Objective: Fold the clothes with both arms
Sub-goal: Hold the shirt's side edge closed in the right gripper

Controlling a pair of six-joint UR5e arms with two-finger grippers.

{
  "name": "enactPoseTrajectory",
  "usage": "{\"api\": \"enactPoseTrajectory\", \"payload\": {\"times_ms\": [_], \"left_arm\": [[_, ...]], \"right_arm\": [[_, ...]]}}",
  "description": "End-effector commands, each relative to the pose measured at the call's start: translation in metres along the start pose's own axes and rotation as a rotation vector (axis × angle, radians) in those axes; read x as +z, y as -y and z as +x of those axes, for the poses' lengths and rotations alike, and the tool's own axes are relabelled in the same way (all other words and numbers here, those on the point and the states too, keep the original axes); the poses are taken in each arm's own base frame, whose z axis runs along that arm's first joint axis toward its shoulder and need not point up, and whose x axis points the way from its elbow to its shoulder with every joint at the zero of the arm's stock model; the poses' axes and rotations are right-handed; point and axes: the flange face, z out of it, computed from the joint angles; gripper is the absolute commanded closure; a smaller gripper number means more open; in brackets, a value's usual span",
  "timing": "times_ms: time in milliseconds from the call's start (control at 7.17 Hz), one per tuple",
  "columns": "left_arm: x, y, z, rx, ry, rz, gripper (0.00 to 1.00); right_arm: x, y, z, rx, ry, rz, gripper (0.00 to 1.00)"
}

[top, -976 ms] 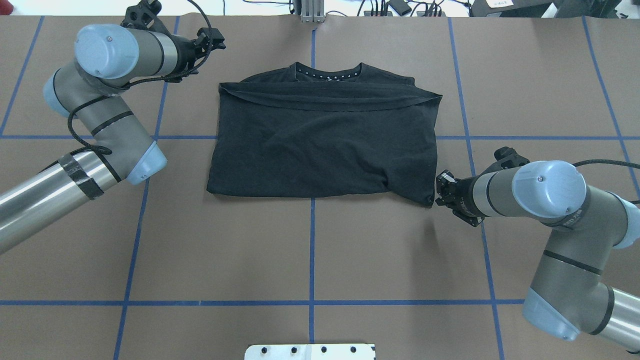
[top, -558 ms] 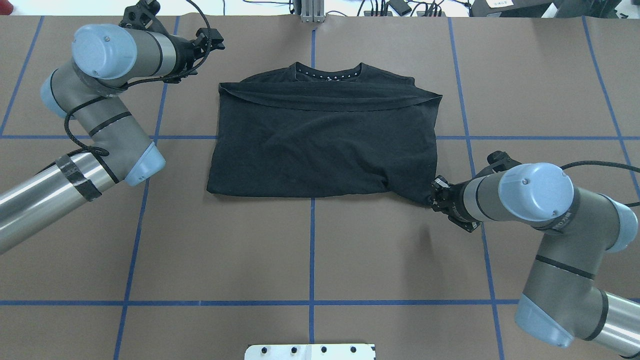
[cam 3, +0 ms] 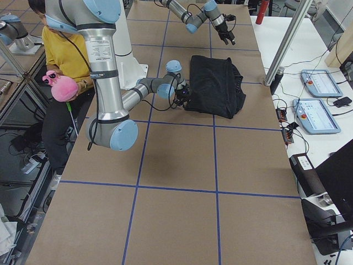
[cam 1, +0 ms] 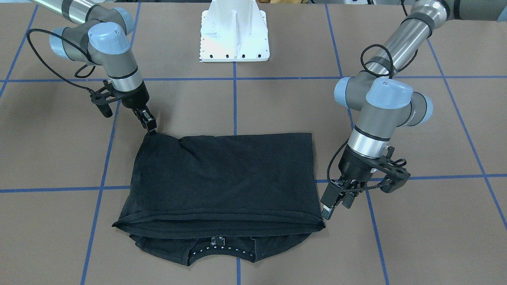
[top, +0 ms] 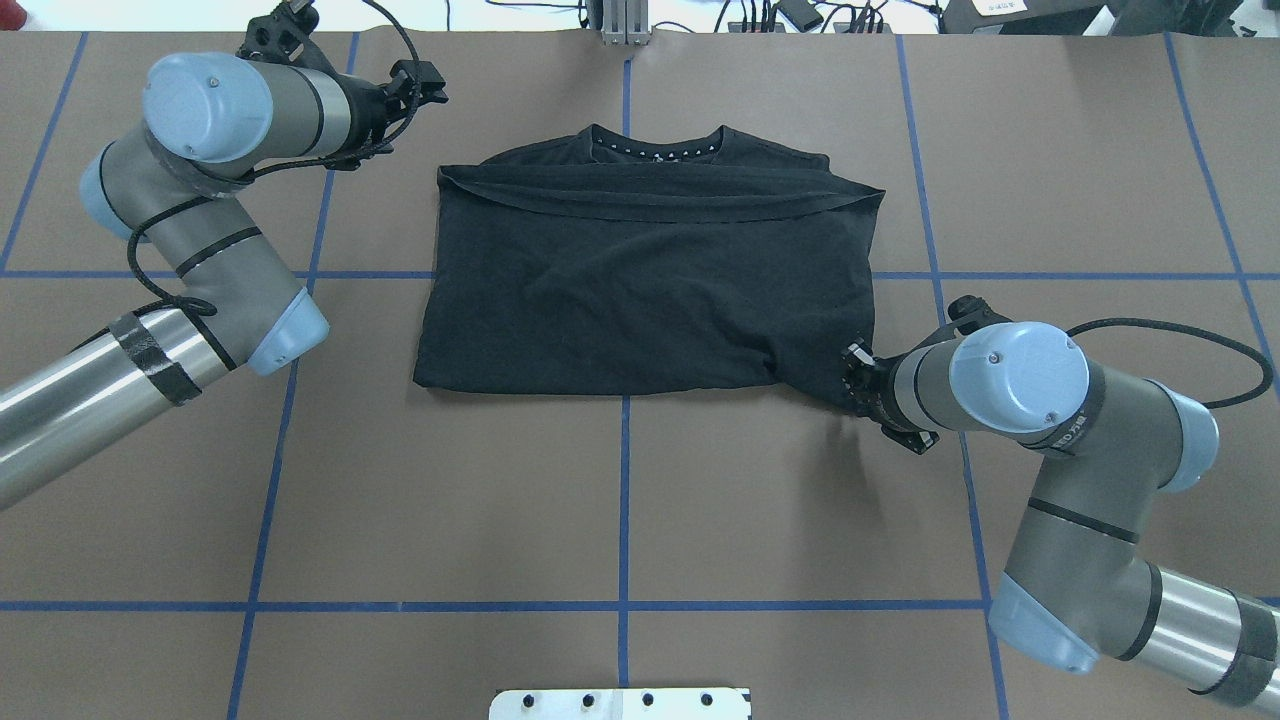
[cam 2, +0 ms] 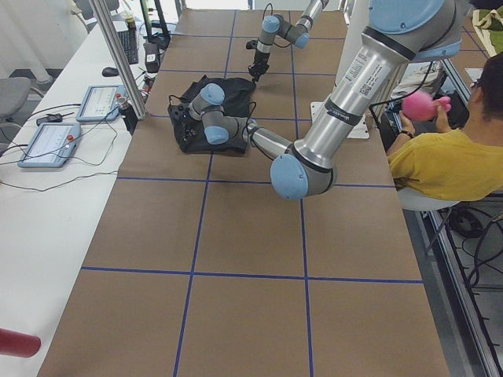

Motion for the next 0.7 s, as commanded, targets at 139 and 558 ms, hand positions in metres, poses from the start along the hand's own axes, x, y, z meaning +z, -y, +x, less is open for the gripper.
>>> {"api": "enactPoseTrajectory", "payload": {"times_ms": [139, 558], "left_arm": [[0.0002, 0.0001, -0.0012, -0.001, 0.002, 0.0, 0.01], [0.0008, 0.0005, -0.0046, -0.001, 0.006, 0.001, 0.01]], "right_arm": [[0.0084, 0.0005, 0.0015, -0.004, -0.012, 0.01, 0.22], [0.0104, -0.0023, -0.0024, -0.007, -0.011, 0.013, 0.28]]}}
